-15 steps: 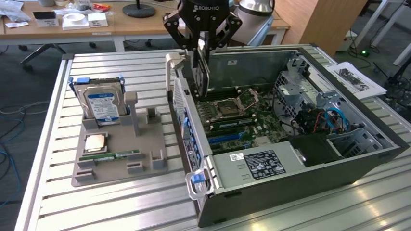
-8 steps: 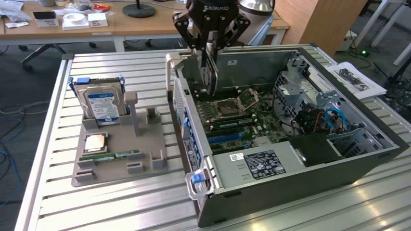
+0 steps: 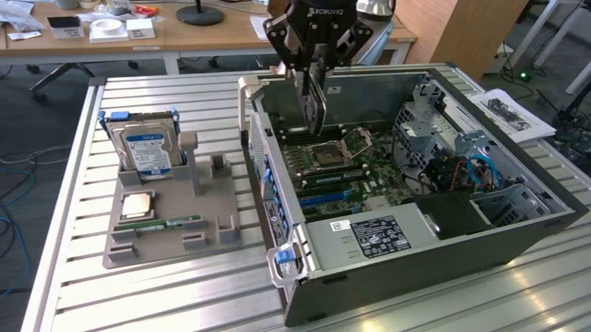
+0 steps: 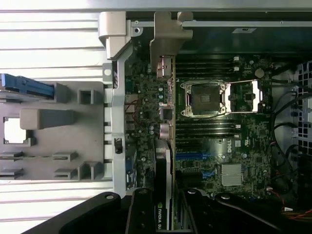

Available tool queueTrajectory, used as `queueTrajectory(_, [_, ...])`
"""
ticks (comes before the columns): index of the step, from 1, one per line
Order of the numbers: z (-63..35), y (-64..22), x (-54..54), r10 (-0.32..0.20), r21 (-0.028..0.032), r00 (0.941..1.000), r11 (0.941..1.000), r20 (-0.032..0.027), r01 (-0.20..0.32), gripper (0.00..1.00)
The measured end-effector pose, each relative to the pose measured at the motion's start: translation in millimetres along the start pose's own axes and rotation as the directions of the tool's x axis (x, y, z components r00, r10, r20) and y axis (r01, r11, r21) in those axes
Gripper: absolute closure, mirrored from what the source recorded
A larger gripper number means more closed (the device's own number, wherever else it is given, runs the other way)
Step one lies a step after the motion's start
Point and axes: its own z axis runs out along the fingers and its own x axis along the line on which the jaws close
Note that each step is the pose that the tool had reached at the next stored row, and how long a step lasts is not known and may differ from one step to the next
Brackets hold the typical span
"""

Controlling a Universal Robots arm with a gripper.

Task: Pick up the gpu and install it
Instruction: 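Pick up the gpu and move the gpu toward the slot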

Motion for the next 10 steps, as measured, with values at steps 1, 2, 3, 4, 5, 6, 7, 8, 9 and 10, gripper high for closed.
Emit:
queueTrajectory(1, [0.1,0.2,-2.3,0.000,-0.0001,1.0000,1.0000,0.0001,0.000,0.73])
queueTrajectory(2, [0.2,0.4,-4.4,0.000,-0.0001,1.0000,1.0000,0.0001,0.000,0.73])
queueTrajectory(3, [0.2,0.6,-6.4,0.000,0.0000,1.0000,1.0000,0.0001,0.000,0.73])
queueTrajectory(4, [0.3,0.8,-8.6,0.000,0.0000,1.0000,1.0000,0.0000,0.000,0.73])
queueTrajectory(5, [0.4,1.0,-10.7,0.000,-0.0001,1.0000,1.0000,0.0001,0.000,0.73])
queueTrajectory(6, [0.4,1.2,-12.9,0.000,0.0000,1.0000,1.0000,0.0001,0.000,0.73])
queueTrajectory(7, [0.5,1.4,-15.1,0.000,-0.0001,1.0000,1.0000,0.0001,0.000,0.73])
queueTrajectory(8, [0.6,1.5,-17.3,0.000,-0.0001,1.0000,1.0000,0.0001,0.000,0.73])
queueTrajectory(9, [0.7,1.7,-19.4,0.000,-0.0001,1.0000,1.0000,0.0001,0.000,0.73])
queueTrajectory(10, [0.7,1.9,-21.5,0.000,0.0000,1.0000,1.0000,0.0000,0.000,0.73])
